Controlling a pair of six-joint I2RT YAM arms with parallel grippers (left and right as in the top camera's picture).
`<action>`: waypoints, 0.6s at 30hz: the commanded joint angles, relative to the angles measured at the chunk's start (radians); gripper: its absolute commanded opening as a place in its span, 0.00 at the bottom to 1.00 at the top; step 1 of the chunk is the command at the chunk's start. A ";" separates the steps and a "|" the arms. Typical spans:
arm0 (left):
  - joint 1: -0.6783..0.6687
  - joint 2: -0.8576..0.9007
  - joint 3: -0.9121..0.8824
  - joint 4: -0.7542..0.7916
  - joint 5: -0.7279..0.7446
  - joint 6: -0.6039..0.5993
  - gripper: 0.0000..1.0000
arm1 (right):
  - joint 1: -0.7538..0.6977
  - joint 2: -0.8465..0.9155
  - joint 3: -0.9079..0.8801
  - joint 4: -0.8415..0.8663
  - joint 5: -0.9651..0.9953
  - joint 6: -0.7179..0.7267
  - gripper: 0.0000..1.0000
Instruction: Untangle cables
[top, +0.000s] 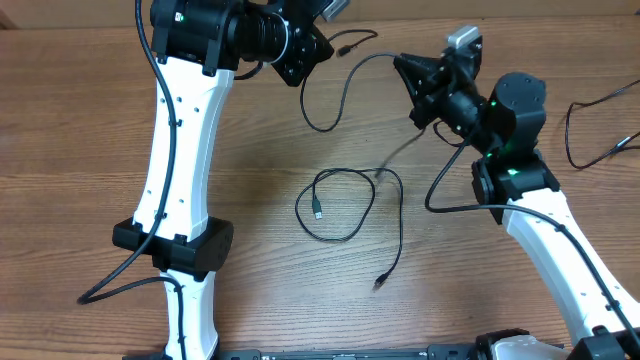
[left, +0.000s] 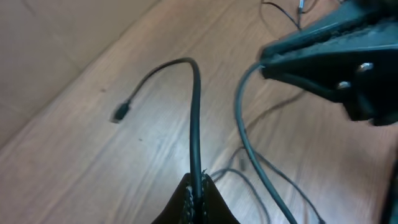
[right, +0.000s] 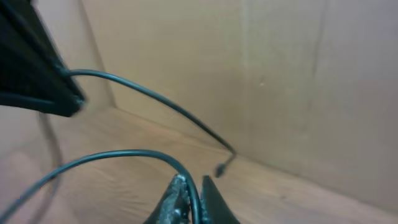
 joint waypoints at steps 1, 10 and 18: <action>0.003 0.017 0.003 -0.027 0.090 0.023 0.04 | 0.069 -0.007 0.010 0.000 0.200 -0.183 0.12; -0.009 0.023 -0.006 -0.075 0.248 0.023 0.04 | 0.150 -0.003 0.010 0.005 0.420 -0.282 0.15; -0.050 0.036 -0.006 -0.080 0.237 0.023 0.04 | 0.151 -0.003 0.010 0.009 0.473 -0.287 0.33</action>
